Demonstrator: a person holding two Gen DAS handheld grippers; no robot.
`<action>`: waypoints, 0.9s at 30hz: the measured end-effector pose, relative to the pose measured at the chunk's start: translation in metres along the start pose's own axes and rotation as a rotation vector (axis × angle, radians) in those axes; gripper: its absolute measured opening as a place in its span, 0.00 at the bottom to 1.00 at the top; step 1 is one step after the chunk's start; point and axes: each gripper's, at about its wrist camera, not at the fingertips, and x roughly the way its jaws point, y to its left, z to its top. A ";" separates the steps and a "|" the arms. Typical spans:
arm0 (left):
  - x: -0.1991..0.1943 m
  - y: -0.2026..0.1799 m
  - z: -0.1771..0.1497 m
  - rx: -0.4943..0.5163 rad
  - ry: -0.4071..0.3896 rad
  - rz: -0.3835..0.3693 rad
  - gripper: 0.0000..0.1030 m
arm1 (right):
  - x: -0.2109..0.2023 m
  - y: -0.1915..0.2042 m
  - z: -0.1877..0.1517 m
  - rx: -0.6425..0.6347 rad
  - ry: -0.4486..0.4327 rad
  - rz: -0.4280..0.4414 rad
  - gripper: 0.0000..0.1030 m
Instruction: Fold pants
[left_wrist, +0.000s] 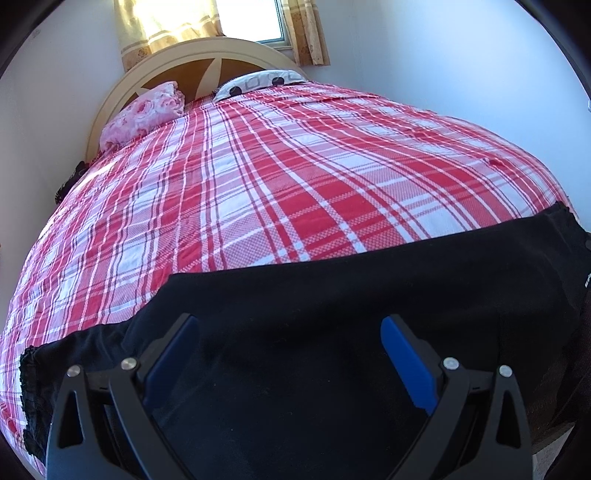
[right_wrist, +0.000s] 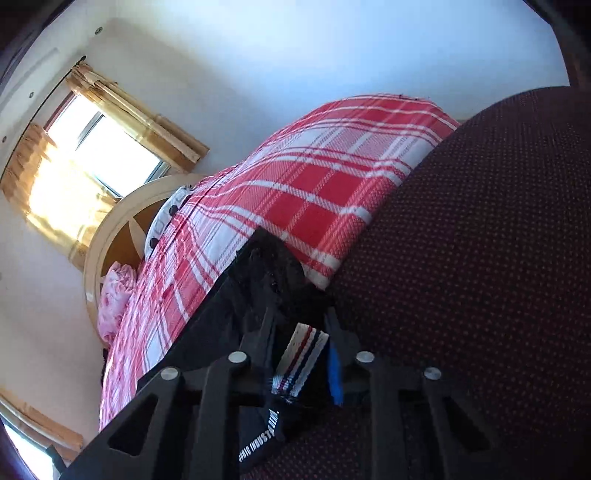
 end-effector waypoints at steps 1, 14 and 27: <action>0.001 0.000 0.000 -0.001 0.001 -0.003 0.98 | -0.003 -0.002 -0.002 0.000 -0.003 0.008 0.20; -0.023 0.051 -0.001 -0.078 -0.064 0.067 0.98 | -0.041 0.137 -0.029 -0.298 -0.077 0.152 0.16; -0.043 0.151 -0.055 -0.248 -0.068 0.177 0.98 | -0.001 0.352 -0.274 -0.941 0.185 0.416 0.15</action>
